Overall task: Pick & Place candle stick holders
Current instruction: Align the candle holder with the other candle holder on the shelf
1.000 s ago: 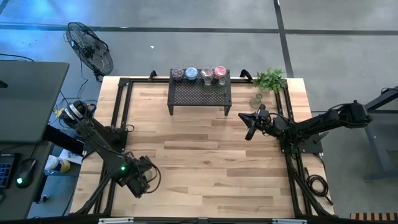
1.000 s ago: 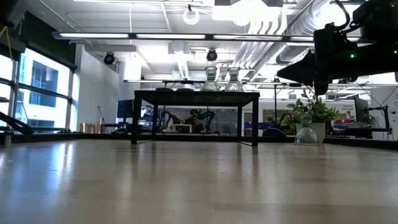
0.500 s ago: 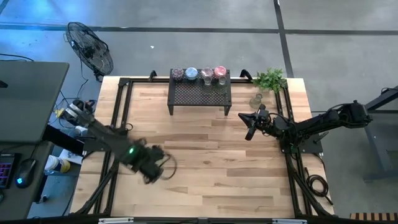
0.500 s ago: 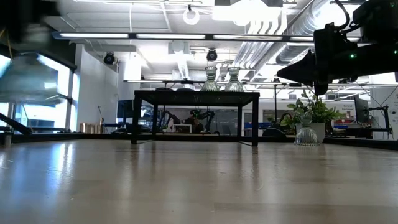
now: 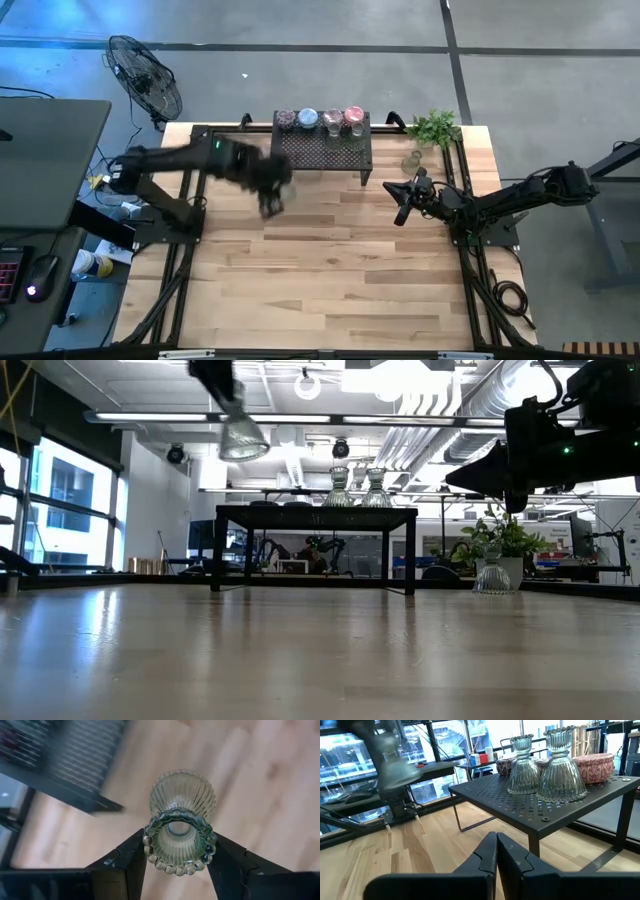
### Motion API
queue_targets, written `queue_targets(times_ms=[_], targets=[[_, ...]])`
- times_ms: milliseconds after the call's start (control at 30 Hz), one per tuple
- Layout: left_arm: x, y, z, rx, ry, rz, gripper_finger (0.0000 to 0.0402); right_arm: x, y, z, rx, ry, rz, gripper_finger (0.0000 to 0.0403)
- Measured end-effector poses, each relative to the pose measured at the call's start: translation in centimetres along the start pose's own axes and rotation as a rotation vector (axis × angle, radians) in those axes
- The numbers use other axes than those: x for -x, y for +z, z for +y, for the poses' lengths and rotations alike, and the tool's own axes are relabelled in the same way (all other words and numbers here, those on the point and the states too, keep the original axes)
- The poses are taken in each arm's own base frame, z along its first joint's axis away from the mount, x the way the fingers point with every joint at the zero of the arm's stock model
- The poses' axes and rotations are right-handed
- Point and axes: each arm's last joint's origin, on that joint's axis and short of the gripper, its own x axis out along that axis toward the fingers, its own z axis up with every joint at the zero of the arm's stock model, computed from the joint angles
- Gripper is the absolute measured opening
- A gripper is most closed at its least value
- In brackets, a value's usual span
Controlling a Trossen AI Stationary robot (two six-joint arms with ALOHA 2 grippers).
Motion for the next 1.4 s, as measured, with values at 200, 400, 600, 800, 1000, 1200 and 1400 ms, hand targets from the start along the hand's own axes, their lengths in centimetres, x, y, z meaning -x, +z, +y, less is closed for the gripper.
queue_targets(times_ms=[200,400,600,800,1000,1200,1400], targets=[[-1.3,4.9,5.1,0.003,0.078,-0.035,0.0165,0.0,0.0,0.0,-0.001,0.000,0.001,0.0002],[-4.2,8.8,8.3,-0.031,0.103,-0.011,0.0165,0.0,0.0,0.0,0.000,0.000,0.003,0.0002],[-6.9,10.5,10.7,-0.016,0.117,0.042,0.0165,0.0,-0.1,0.0,0.004,-0.002,0.012,0.0001],[-9.0,11.3,11.7,-0.019,0.144,0.054,0.0165,0.0,-0.2,0.0,0.006,-0.003,0.016,0.0001],[-9.8,11.7,12.1,-0.025,0.156,0.055,0.0165,0.0,-0.2,0.0,0.003,-0.003,0.017,0.0001],[-9.9,12.0,12.2,-0.022,0.157,0.023,0.0164,0.0,-0.2,0.0,0.003,-0.003,0.017,0.0001],[-10.2,12.3,12.4,-0.020,0.141,-0.002,0.0164,0.0,-0.2,0.0,0.003,-0.004,0.017,0.0002]])
